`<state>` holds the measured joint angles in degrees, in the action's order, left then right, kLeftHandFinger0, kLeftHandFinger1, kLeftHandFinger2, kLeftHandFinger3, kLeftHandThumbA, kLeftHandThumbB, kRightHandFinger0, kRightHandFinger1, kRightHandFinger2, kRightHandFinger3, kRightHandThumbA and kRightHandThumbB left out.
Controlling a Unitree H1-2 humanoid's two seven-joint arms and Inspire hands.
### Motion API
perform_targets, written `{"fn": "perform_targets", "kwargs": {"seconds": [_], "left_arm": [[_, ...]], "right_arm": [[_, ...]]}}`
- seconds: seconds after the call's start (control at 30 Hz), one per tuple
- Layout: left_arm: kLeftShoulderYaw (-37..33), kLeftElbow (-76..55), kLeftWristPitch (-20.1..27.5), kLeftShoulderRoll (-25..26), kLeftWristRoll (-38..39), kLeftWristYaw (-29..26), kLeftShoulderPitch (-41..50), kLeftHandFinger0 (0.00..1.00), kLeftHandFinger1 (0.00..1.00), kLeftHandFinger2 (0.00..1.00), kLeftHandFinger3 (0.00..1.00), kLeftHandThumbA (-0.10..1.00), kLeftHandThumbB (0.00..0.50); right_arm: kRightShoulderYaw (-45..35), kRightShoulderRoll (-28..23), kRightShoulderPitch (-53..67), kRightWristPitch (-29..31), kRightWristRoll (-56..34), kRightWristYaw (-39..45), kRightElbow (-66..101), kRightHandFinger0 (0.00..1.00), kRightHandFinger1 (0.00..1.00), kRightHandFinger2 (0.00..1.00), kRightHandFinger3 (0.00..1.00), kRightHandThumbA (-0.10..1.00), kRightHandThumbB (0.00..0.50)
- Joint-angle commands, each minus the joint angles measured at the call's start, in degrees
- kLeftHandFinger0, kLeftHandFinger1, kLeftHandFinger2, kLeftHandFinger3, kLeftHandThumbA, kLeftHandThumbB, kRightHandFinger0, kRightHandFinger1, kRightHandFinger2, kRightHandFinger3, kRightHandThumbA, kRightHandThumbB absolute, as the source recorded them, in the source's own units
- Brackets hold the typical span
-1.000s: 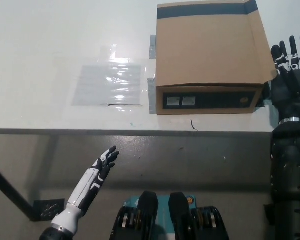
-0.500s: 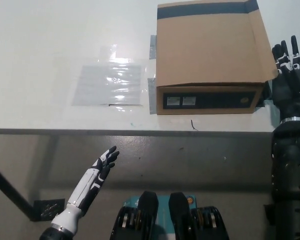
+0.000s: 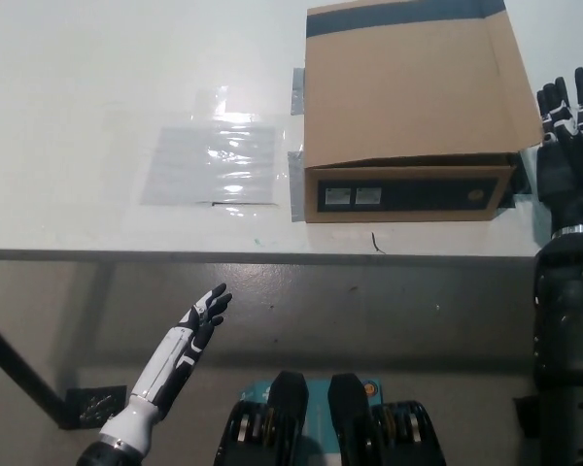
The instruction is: A small storage box is placed at the center of the table and the robot uses its right hand to slide under its lid and push it upwards to open it
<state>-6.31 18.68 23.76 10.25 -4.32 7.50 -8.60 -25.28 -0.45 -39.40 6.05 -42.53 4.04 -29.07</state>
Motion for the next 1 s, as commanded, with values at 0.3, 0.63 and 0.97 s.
{"fn": "perform_targets", "kwargs": {"seconds": [0.3,0.63,0.97], "left_arm": [[0.02,-0.48,1.58,0.33,0.50,0.86,-0.96,1.00,1.00,1.00,1.00,1.00,0.500],[-0.07,-0.54,1.54,0.38,0.10,0.74,-0.92,1.00,1.00,1.00,1.00,1.00,0.500],[-0.11,-0.62,1.28,0.48,0.41,1.09,-1.24,1.00,1.00,1.00,1.00,1.00,0.500]], "right_arm": [[-0.90,-0.23,-4.56,2.99,-0.37,2.05,-2.14,1.00,1.00,1.00,1.00,1.00,0.328],[-0.29,0.78,-4.64,2.25,-0.19,1.70,-1.60,1.00,1.00,1.00,1.00,1.00,0.349],[1.25,1.89,-5.42,0.52,0.45,-0.06,4.36,1.00,1.00,1.00,1.00,1.00,0.345]]}}
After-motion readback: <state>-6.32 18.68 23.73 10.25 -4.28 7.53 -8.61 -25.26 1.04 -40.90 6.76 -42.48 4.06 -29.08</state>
